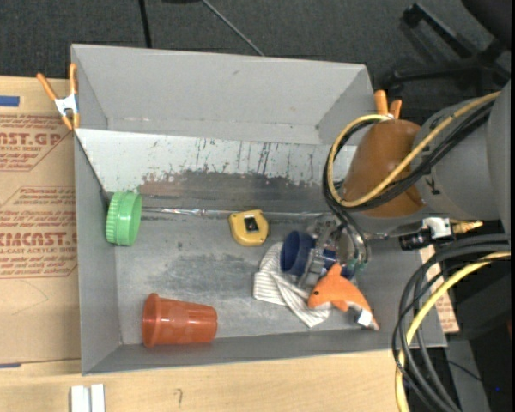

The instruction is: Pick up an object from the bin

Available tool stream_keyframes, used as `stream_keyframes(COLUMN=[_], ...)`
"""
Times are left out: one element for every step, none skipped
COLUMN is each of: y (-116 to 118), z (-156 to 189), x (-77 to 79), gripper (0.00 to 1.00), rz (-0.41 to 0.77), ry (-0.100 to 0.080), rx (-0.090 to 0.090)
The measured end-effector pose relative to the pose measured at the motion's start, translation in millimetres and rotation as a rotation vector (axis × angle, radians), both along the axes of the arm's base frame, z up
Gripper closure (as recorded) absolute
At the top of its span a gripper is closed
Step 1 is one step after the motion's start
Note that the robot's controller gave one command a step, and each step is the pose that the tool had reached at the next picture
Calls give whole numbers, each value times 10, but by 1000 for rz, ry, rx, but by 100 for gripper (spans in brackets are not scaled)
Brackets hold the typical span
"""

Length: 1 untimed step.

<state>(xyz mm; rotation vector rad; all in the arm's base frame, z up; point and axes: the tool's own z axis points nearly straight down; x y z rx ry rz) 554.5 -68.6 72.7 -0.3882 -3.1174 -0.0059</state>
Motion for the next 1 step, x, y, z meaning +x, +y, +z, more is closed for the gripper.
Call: stream_keyframes(y=[2], z=[35], x=[-10], gripper=[100], rz=[0], ry=[1], rx=[0])
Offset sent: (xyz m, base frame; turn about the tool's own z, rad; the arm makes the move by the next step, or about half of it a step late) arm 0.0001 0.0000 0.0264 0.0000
